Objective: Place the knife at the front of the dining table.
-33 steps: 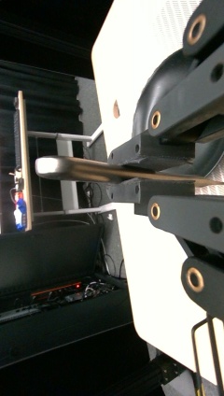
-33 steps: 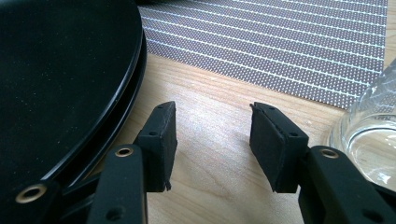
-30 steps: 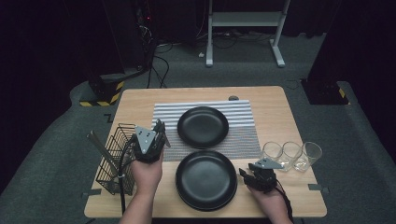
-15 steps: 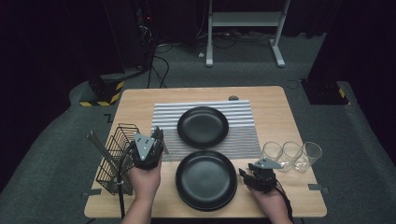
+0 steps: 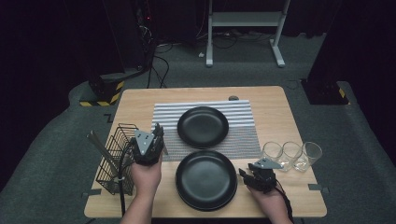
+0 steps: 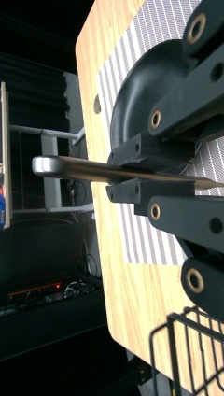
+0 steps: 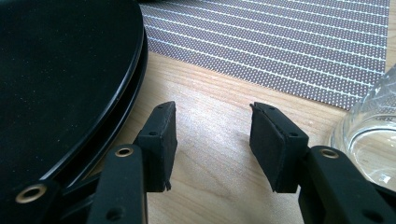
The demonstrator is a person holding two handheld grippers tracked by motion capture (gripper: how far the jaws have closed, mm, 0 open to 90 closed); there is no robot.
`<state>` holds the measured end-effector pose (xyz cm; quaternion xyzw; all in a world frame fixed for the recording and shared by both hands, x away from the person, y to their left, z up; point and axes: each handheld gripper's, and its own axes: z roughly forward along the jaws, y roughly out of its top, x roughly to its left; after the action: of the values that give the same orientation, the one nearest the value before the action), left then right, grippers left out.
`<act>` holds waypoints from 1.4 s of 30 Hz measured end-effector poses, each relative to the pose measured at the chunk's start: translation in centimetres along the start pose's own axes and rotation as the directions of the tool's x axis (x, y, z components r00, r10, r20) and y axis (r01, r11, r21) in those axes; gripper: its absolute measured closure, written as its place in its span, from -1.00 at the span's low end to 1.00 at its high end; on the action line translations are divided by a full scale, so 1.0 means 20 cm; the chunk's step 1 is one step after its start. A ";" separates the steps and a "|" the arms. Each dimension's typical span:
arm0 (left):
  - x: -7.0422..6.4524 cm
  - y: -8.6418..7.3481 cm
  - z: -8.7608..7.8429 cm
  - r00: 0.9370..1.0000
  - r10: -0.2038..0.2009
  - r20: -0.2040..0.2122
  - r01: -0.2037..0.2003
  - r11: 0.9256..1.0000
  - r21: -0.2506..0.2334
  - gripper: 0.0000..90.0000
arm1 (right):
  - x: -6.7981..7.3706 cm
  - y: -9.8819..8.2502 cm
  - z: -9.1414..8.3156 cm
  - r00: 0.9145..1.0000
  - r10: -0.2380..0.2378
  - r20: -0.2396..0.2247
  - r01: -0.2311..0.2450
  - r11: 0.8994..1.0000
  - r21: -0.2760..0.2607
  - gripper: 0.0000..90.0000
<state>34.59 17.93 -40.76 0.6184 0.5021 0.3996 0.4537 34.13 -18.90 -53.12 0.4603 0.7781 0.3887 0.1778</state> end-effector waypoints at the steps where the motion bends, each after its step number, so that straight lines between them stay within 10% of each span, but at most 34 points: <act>1: 0.00 0.01 0.01 1.000 0.004 0.002 -0.004 1.000 0.005 0.84 | 0.00 0.00 0.00 1.000 0.000 0.000 0.000 1.000 0.000 0.13; 42: 0.00 0.12 0.39 0.999 -0.022 -0.033 0.025 0.994 0.108 0.83 | 0.00 0.00 0.00 1.000 0.004 -0.007 -0.004 1.000 0.002 0.13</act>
<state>42.58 16.55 -40.61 0.6297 0.5376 0.3761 0.4160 34.19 -18.98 -53.13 0.4608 0.7781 0.3899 0.1738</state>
